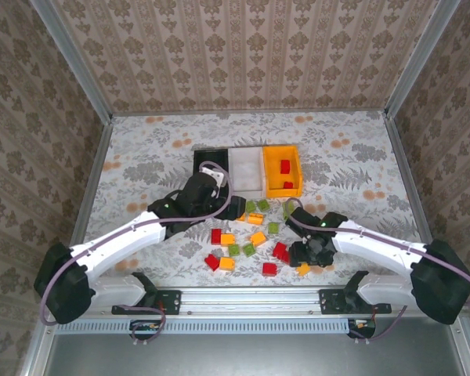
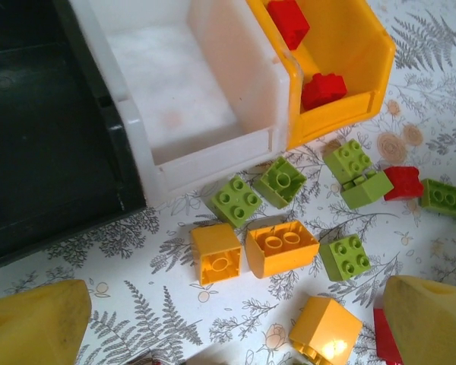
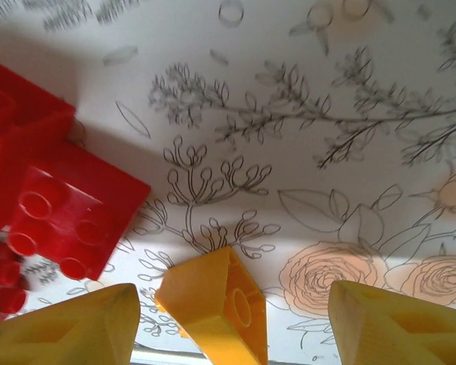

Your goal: Sort the legos into containers by color

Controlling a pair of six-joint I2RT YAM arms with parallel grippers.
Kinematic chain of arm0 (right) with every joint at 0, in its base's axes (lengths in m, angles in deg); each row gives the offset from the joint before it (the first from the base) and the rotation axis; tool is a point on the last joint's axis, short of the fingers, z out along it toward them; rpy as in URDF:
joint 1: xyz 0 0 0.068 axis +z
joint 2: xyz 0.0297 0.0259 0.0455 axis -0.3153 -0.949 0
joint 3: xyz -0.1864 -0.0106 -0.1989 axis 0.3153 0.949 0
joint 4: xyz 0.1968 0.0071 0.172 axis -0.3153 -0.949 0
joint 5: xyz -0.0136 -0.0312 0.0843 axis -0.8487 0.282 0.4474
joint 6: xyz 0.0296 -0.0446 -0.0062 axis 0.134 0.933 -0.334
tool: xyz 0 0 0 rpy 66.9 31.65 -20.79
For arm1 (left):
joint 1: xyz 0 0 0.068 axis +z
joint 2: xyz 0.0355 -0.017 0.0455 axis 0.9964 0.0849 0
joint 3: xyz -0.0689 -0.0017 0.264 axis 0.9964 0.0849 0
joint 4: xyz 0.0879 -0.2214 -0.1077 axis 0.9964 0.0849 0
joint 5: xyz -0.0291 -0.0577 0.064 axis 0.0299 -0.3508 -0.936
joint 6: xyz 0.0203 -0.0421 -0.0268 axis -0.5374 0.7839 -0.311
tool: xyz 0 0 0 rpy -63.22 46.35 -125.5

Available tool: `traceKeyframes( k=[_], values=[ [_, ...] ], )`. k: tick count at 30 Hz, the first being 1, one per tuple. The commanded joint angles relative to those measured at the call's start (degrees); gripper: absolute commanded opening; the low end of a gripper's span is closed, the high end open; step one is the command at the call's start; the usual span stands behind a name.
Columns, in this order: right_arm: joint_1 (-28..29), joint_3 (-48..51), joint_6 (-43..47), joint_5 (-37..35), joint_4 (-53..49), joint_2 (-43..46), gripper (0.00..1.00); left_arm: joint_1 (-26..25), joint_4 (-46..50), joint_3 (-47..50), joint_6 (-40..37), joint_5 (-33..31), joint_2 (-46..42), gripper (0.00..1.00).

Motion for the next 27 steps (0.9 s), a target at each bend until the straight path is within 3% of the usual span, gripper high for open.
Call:
traceKeyframes(
  k=[1,10,16,22,27],
  values=[
    [1.80,0.09,-0.78,0.75,-2.64,-1.86,0.67,0.96,-0.80,1.24,1.69,-2.00,-1.73,1.00],
    [3.31,1.99,-0.80,1.61,2.24,-5.21,0.59,2.06,-0.53,1.73,1.87,-2.18,-1.75,1.00],
    [3.40,2.66,-0.21,1.81,4.61,-5.99,0.48,2.60,-0.21,1.77,1.88,-2.15,-1.59,1.00],
    [3.44,2.13,0.62,1.98,3.83,-3.50,0.34,3.03,-0.27,1.70,2.08,-1.78,-1.45,1.00],
    [3.33,0.31,0.45,0.73,1.01,0.95,0.29,3.30,-0.48,1.63,2.40,-1.63,-1.03,1.00]
  ],
)
